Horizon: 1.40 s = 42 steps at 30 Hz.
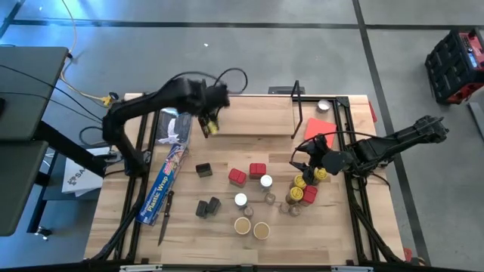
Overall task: Shelf spices
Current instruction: Put the black seasoning can on the shelf to the right of the top green seasoning bottle
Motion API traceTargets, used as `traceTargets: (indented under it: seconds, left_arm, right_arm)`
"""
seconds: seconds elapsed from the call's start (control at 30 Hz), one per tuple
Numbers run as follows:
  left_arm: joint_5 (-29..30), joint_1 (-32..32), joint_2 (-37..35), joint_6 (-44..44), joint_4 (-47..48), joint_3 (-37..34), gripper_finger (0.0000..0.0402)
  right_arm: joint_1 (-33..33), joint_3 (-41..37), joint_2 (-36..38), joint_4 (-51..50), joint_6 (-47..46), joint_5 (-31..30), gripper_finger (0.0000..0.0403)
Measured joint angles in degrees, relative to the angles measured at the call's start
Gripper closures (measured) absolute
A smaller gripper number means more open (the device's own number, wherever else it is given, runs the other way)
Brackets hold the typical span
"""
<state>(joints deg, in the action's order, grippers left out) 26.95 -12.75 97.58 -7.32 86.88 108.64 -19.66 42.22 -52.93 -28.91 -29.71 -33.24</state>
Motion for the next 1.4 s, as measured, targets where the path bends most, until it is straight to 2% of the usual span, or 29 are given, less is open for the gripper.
traceTargets:
  seconds: [0.13,0.27,0.43,0.57,0.73,0.93,1.07,1.2,1.4]
  left_arm:
    - [4.8,12.7,-3.1,-10.6,-0.1,-0.7,0.0165]
    - [10.1,25.8,-5.1,-21.9,-0.3,-5.3,0.0165]
    - [12.3,37.9,-7.1,-37.0,-3.5,-17.7,0.0165]
    - [10.4,41.8,-7.9,-46.6,-8.1,-28.9,0.0165]
    - [5.2,40.5,-10.9,-47.5,-19.4,-41.9,0.0152]
    - [-0.3,33.1,-16.8,-39.5,-29.3,-51.9,0.0108]
    - [-4.3,28.5,-18.7,-30.6,-35.9,-56.7,0.0091]
    - [-9.7,25.0,-18.3,-22.8,-43.0,-60.0,0.0092]
    - [-10.3,22.7,-16.5,-19.0,-47.5,-60.8,0.0133]
  right_arm:
    - [0.0,0.0,0.0,0.0,-0.3,0.0,0.0119]
    - [0.0,0.0,0.0,0.0,-0.3,0.0,0.0119]
    - [0.0,0.0,0.0,0.1,-0.3,0.0,0.0119]
    - [0.0,0.0,0.0,0.4,-0.3,0.0,0.0119]
    - [0.0,0.0,0.0,1.1,0.1,0.0,0.0119]
    - [0.0,0.0,0.0,1.9,0.7,0.0,0.0119]
    - [0.0,0.0,0.0,2.0,0.6,0.0,0.0119]
    - [0.0,0.0,-0.2,2.0,0.0,0.0,0.0119]
    - [0.0,0.0,-0.4,2.0,-0.3,0.0,0.0119]
